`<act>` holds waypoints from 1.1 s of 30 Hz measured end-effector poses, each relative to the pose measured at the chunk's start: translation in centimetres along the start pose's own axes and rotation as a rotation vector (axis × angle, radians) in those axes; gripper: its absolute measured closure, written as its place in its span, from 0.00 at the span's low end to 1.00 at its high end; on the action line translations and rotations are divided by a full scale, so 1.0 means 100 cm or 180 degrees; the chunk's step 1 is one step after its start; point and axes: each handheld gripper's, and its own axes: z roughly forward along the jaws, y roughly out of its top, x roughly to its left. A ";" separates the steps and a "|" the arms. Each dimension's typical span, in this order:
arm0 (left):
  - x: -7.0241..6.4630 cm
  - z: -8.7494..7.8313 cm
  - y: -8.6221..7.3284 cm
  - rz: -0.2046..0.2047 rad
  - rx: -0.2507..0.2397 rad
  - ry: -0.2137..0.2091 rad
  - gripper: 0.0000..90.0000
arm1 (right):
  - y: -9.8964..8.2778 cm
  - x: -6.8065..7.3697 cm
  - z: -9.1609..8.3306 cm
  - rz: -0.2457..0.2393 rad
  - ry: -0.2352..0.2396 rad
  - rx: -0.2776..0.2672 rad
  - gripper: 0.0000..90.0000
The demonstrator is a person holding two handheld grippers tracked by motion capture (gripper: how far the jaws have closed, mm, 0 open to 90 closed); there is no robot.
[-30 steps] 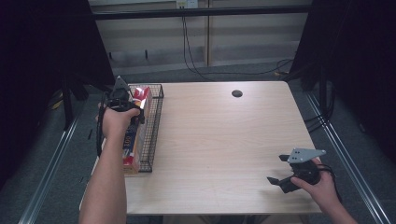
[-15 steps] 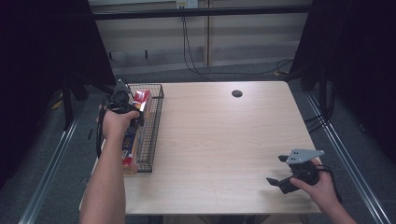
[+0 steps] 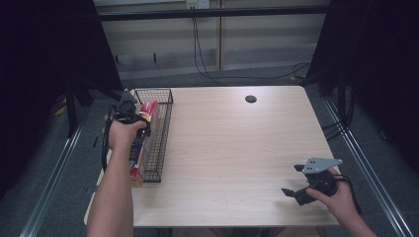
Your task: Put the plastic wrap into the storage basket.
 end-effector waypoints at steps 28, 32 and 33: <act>-0.032 -0.039 -0.001 0.0040 -0.0495 -0.0191 0.30 | 0.000 0.001 -0.001 0.0011 0.0018 -0.0029 0.06; -0.042 -0.039 -0.005 0.0073 -0.0539 -0.0271 0.30 | 0.000 0.002 -0.001 -0.0004 0.0026 -0.0026 0.06; -0.044 -0.039 -0.006 0.0102 -0.0562 -0.0302 0.30 | 0.000 0.002 -0.002 0.0002 0.0019 -0.0024 0.06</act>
